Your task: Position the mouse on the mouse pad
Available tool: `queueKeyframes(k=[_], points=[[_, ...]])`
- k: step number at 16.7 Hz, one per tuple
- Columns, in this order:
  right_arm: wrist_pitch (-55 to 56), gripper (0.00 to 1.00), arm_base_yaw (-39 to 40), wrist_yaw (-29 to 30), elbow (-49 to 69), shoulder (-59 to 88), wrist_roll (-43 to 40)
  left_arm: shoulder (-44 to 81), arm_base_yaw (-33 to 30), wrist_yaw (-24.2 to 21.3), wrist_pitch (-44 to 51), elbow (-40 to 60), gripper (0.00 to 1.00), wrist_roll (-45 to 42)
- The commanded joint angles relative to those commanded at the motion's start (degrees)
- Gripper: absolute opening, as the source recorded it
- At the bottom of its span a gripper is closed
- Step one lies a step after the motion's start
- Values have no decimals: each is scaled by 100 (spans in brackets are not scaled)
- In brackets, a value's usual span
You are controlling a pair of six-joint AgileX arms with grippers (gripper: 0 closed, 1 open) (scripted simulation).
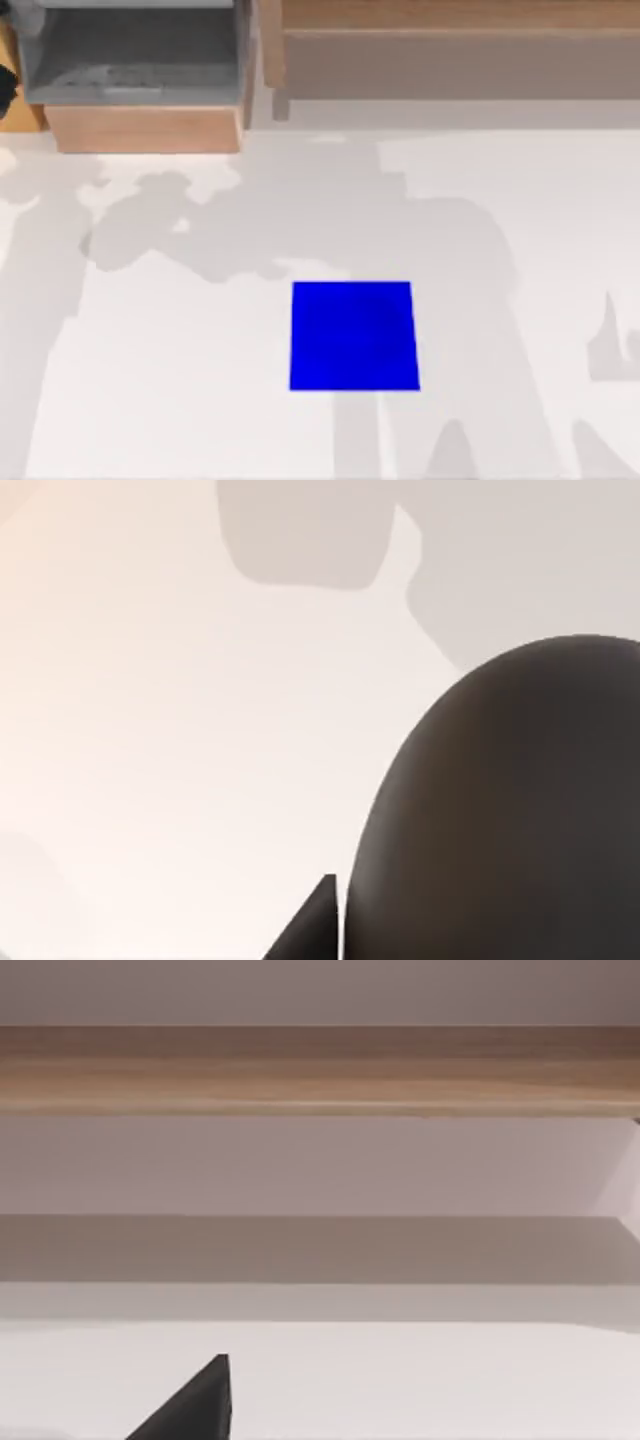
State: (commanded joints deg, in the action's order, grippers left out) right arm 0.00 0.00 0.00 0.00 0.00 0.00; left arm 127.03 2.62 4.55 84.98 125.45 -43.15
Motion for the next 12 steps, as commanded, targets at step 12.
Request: queueKeyframes(k=[12], points=[[0,100,0,0,0,0,0,-613,-2834,103,-341,-1144,0,-6025]])
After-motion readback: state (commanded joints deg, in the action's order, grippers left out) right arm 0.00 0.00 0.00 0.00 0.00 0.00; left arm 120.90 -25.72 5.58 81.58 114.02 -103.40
